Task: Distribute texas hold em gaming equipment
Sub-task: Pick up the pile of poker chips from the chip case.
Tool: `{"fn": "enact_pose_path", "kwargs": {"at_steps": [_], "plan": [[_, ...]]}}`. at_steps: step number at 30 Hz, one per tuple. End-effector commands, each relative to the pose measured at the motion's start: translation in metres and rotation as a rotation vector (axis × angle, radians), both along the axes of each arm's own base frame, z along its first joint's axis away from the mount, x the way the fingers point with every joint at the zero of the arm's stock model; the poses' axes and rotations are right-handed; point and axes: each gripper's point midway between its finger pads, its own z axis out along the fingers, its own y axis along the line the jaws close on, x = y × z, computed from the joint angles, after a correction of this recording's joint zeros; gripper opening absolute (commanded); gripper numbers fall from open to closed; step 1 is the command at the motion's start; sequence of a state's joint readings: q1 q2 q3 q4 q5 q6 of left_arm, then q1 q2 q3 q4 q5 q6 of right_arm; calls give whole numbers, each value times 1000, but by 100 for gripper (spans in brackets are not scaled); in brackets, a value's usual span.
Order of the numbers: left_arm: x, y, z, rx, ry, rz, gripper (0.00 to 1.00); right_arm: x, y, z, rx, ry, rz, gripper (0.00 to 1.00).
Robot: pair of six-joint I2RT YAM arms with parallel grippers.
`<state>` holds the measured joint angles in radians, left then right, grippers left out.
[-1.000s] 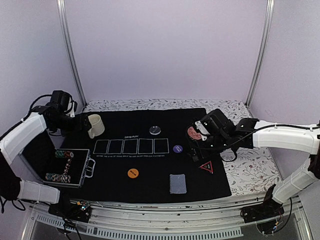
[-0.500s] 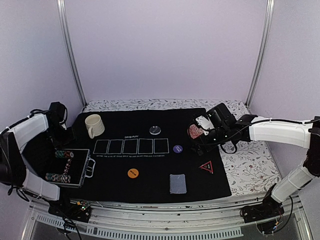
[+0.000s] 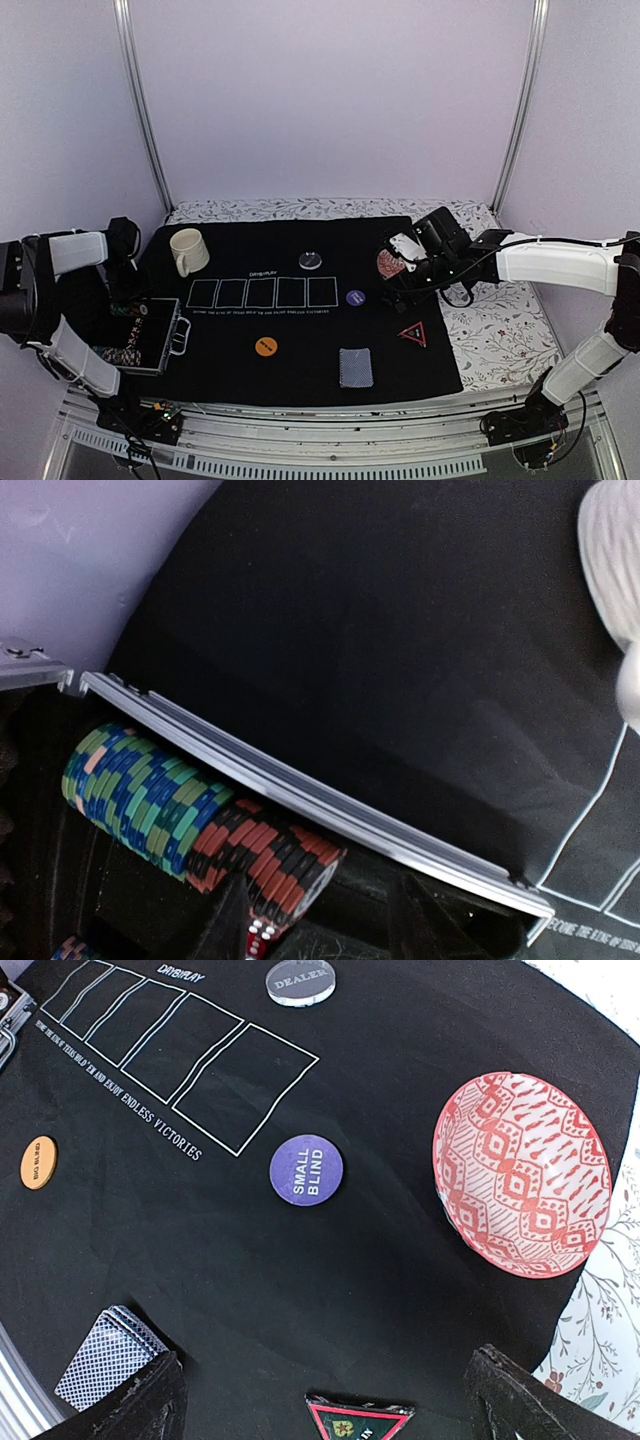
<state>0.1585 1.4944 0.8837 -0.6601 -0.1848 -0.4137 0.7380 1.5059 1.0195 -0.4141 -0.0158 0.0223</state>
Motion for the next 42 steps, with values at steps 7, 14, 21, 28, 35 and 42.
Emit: {"fn": "enact_pose_path", "kwargs": {"at_steps": [7, 14, 21, 28, 35, 42], "plan": [[1, 8, -17, 33, 23, -24, 52, 3, 1, -1, 13, 15, -11, 99], [-9, -5, -25, -26, 32, -41, 48, 4, 2, -1, 7, 23, -9, 99], [-8, -15, -17, -56, -14, -49, 45, 3, 2, 0, 4, 25, -4, 99], [-2, -7, 3, -10, -32, -22, 55, 2, 0, -1, -4, 23, -7, 99], [-11, 1, 2, 26, -13, 28, 62, 0, -1, -6, -10, 34, -4, 99], [-14, 3, -14, 32, 36, 16, 60, -3, -4, -6, -15, 35, 0, 99]]}}
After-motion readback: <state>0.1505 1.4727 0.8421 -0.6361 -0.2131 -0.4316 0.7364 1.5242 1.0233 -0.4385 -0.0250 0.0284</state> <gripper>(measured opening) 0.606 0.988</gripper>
